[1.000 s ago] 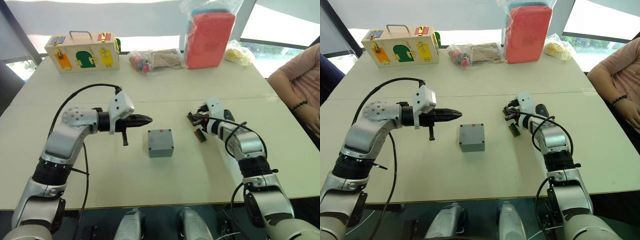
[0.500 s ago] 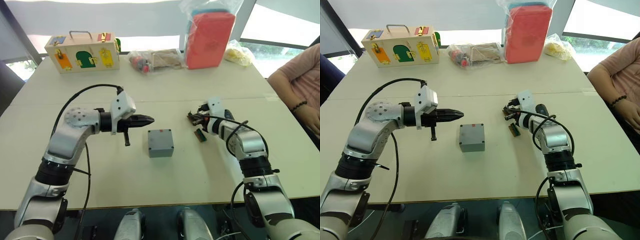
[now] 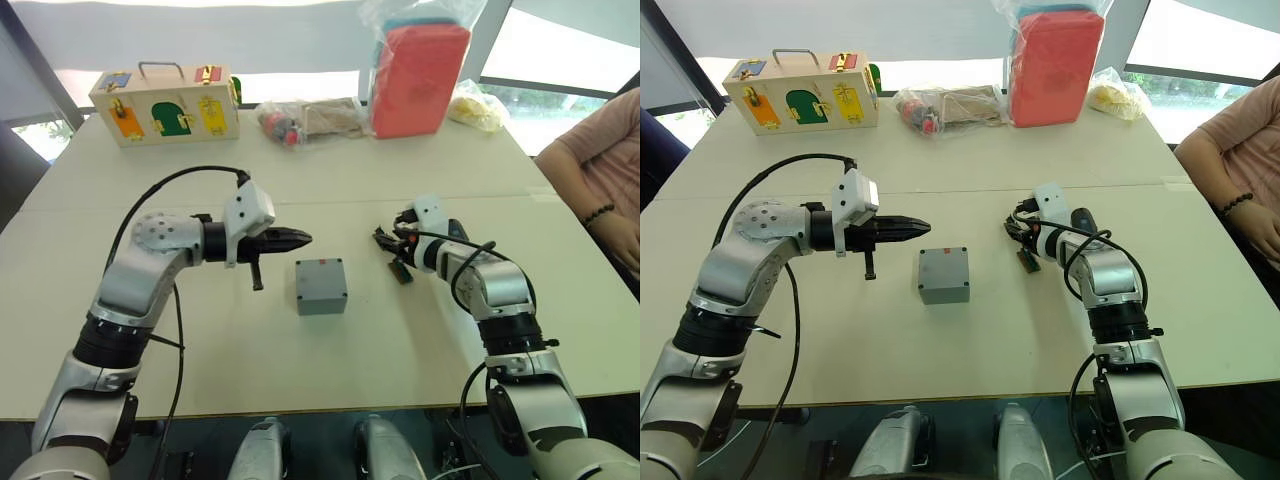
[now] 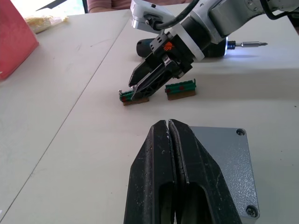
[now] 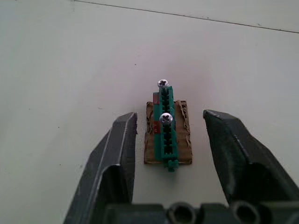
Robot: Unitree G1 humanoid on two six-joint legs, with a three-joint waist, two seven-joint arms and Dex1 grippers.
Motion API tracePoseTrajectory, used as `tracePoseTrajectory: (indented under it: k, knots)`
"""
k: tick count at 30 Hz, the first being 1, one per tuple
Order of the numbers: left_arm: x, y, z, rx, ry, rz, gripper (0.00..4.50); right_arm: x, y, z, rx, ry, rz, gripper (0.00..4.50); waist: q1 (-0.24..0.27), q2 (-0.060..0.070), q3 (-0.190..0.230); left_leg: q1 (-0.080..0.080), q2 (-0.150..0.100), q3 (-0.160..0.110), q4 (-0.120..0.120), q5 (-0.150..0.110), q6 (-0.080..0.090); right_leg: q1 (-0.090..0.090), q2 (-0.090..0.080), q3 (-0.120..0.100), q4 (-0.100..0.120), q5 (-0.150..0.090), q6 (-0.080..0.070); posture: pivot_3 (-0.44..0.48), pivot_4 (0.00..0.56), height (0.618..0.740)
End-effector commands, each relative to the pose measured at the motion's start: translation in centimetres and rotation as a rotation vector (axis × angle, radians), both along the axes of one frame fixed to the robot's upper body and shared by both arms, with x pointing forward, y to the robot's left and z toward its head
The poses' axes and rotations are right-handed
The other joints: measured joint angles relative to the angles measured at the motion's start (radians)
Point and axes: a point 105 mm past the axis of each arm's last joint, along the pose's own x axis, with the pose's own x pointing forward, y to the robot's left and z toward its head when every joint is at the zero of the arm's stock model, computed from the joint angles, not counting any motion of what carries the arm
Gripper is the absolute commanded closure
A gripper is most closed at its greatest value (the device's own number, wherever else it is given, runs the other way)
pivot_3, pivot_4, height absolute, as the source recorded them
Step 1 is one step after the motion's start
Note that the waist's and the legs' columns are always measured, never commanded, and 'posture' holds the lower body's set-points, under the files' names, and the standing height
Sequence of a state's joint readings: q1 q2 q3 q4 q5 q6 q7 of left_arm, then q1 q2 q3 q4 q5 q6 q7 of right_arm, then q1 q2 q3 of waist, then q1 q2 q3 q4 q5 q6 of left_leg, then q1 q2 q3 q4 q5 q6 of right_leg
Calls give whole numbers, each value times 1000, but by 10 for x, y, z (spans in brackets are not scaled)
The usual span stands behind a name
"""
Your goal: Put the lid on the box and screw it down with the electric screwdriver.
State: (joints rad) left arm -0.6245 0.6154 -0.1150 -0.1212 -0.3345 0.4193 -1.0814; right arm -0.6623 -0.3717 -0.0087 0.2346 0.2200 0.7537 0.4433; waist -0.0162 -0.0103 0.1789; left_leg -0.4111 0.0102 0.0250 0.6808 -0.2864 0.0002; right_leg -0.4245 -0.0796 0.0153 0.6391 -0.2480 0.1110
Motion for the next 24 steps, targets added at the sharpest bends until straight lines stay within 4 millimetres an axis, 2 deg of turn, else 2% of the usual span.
tracePoseTrajectory:
  k: [1,17,20,23,24]
  knots:
    - [-2,-3,10,-7,-51,-15,4500,-1,3,23,32,-91,23,2318,0,0,0,0,0,0,0,0,0,0,0,0,0,0,0,0,150,730]
    - [-1,-4,10,-7,-56,-20,4500,-2,3,18,23,-75,20,2318,0,0,0,0,0,0,0,0,0,0,0,0,0,0,0,0,150,730]
    - [-1,-4,10,-7,-56,-19,4500,-1,3,19,26,-78,21,3136,0,0,0,0,0,0,0,0,0,0,0,0,0,0,0,0,150,730]
    - [-1,-4,11,-8,-56,-20,4500,-1,3,19,26,-80,21,4315,0,0,0,0,0,0,0,0,0,0,0,0,0,0,0,0,150,730]
    - [-1,-4,11,-9,-55,-20,4500,-1,3,19,25,-80,20,4417,0,0,0,0,0,0,0,0,0,0,0,0,0,0,0,0,150,730]
